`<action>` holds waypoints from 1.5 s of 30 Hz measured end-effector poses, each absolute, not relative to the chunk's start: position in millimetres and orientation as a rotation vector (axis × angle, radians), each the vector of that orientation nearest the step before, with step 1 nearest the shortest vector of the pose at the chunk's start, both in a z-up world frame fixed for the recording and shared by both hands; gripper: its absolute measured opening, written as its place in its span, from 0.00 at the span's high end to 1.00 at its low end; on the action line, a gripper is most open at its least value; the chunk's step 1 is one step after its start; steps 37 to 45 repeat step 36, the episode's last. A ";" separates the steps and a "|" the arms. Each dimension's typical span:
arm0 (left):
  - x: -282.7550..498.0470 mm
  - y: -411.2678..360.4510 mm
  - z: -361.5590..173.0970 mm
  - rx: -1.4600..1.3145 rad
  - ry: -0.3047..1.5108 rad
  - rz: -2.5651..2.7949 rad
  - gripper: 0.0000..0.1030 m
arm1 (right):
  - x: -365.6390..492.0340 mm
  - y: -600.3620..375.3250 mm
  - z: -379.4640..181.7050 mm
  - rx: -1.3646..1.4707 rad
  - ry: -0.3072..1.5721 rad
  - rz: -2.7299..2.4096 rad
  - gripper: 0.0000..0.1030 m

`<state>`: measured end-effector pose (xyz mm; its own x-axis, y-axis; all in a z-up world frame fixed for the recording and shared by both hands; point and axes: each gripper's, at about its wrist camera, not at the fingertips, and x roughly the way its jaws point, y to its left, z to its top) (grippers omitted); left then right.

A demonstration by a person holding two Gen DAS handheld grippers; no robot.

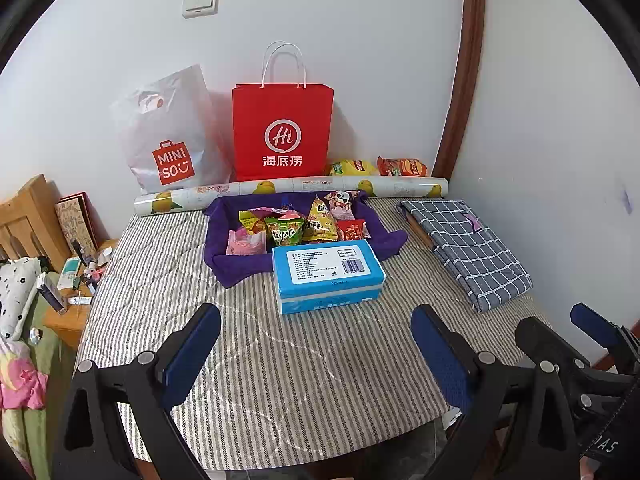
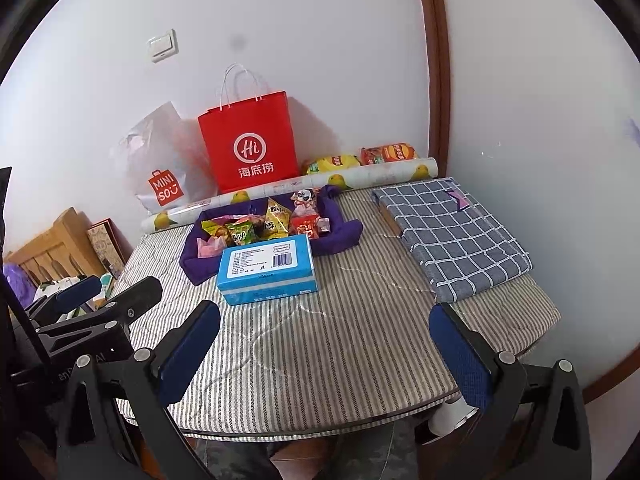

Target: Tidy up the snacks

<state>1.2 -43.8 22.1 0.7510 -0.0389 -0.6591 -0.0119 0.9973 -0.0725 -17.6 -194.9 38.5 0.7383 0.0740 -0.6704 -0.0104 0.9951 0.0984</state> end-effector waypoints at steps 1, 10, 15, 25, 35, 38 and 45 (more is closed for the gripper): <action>1.3 -44.1 22.1 -0.073 0.721 -0.013 0.06 | -17.9 -194.4 38.4 0.090 0.739 0.046 0.00; 0.3 -42.8 21.5 -0.076 0.722 -0.011 0.06 | -19.3 -190.3 39.7 0.085 0.736 0.054 0.00; -0.3 -42.6 21.5 -0.079 0.724 -0.011 0.06 | -19.7 -190.1 39.4 0.081 0.736 0.053 0.00; -1.3 -46.4 19.7 -0.078 0.724 -0.015 0.06 | -21.2 -189.0 40.5 0.084 0.732 0.054 0.00; 5.0 -46.7 18.0 -0.051 0.714 -0.003 0.06 | -19.0 -187.5 42.6 0.077 0.726 0.056 0.00; 7.7 -46.2 16.8 -0.048 0.715 -0.007 0.06 | -17.9 -186.7 42.5 0.073 0.726 0.056 0.00; 7.7 -46.2 16.8 -0.048 0.715 -0.007 0.06 | -17.9 -186.7 42.5 0.073 0.726 0.056 0.00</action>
